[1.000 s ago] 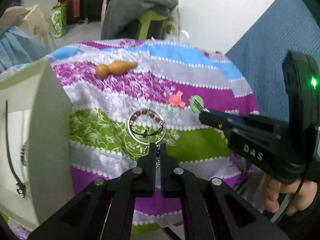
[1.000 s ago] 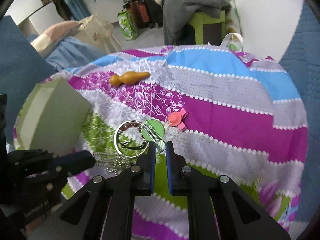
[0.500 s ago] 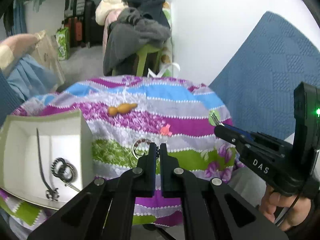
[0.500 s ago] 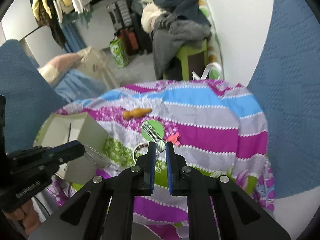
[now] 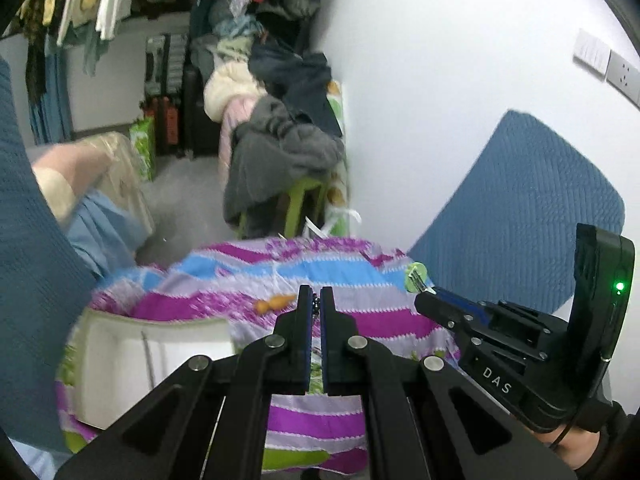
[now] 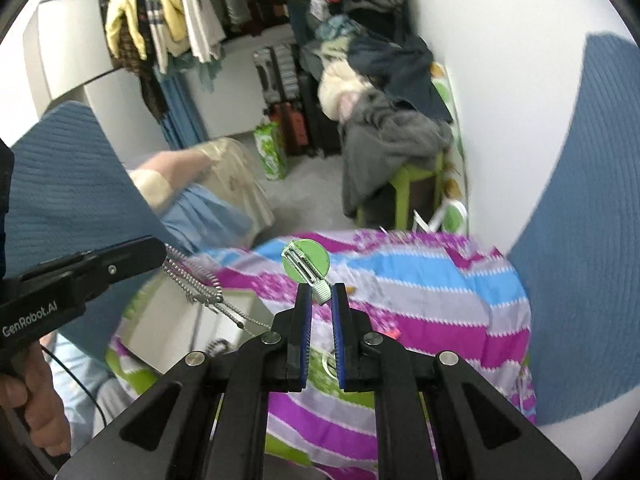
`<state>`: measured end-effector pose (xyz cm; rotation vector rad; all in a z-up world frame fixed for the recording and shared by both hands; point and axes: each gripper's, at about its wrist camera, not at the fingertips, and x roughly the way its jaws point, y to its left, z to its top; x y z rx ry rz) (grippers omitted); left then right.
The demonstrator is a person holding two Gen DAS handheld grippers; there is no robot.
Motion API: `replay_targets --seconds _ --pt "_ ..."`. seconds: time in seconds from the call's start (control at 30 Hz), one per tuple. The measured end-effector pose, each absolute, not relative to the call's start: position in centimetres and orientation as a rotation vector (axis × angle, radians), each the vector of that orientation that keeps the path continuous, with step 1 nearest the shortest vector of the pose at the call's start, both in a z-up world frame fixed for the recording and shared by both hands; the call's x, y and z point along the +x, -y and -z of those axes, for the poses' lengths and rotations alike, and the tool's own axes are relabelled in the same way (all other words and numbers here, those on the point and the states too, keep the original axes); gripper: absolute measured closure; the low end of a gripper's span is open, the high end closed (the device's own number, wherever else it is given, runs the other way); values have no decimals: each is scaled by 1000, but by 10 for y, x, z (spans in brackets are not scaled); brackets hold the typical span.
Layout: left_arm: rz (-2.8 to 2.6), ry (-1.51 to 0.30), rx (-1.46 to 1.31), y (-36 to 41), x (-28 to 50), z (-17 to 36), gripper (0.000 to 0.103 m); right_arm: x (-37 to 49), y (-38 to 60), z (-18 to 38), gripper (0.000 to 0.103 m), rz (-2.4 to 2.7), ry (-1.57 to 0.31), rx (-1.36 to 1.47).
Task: Organize jewelry
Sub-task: 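Lift the necklace with the left tool and the green clip with the right toward the box, then open both tools over the white box to drop the necklace and green clip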
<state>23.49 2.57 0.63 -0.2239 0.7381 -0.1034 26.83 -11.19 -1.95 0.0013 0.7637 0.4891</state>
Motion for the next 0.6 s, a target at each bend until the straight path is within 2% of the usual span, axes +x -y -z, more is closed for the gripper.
replay_targets --seconds 0.3,0.6 --pt "35 -681 -217 -81 213 -43 102 257 60 -13 95 -582 -701 0" --pt "-32 -717 -279 -143 194 -13 102 245 0 4 95 -639 -742 -30"
